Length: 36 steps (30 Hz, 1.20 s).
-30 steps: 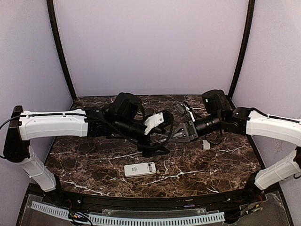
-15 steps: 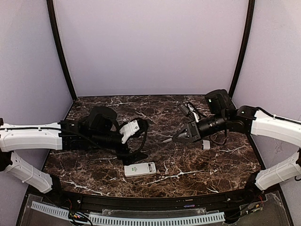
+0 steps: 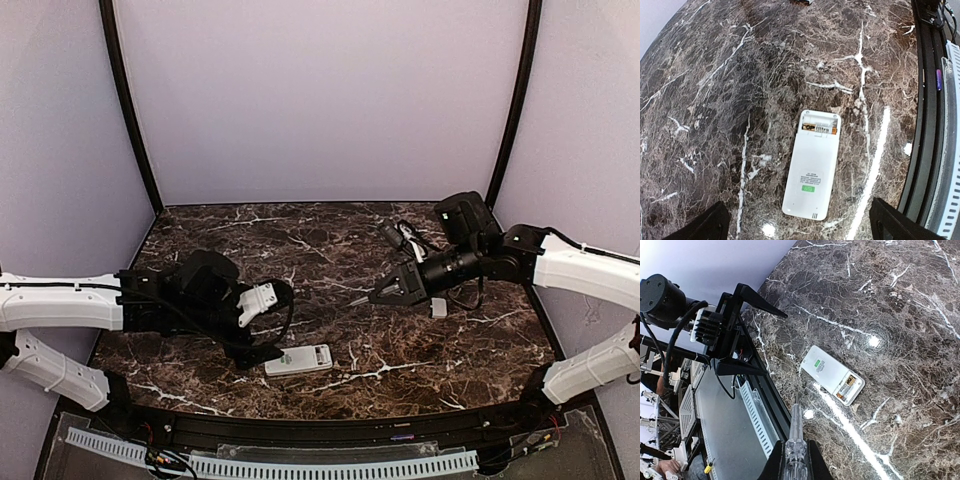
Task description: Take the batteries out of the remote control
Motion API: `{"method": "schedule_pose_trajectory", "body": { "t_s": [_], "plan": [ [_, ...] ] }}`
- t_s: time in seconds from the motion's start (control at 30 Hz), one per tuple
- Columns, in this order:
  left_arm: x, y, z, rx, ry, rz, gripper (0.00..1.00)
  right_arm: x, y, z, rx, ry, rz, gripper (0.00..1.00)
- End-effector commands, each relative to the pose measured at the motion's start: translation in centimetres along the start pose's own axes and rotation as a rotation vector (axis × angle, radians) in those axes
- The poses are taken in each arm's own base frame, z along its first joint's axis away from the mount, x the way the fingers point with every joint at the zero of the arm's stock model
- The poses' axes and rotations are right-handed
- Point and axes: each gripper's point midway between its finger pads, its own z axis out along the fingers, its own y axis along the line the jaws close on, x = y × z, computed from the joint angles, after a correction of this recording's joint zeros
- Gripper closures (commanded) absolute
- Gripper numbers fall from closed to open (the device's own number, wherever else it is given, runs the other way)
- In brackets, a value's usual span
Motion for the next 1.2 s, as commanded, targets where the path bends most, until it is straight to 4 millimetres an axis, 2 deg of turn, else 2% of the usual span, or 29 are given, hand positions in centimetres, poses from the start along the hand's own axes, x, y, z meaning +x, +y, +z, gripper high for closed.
{"method": "schedule_pose_trajectory", "body": {
  "t_s": [0.0,0.13,0.47,0.83,1.17],
  "plan": [
    [3.3,0.2,0.6,0.015,0.104,0.028,0.02,0.0,-0.1,-0.1,0.010,0.000,-0.009,1.00],
    [4.5,0.2,2.2,0.037,0.152,0.048,0.02,0.3,-0.4,0.0,0.020,0.003,0.002,1.00],
    [4.8,0.0,5.8,0.105,0.169,0.042,0.02,0.8,-0.9,0.2,0.032,0.011,-0.002,1.00],
    [5.7,-0.3,7.7,0.147,0.204,0.079,0.05,1.3,-1.2,0.3,0.036,0.021,-0.007,1.00],
    [7.3,-1.3,9.1,0.219,0.257,0.105,0.18,1.3,-1.2,0.2,0.034,0.020,-0.010,1.00]
  ]
}}
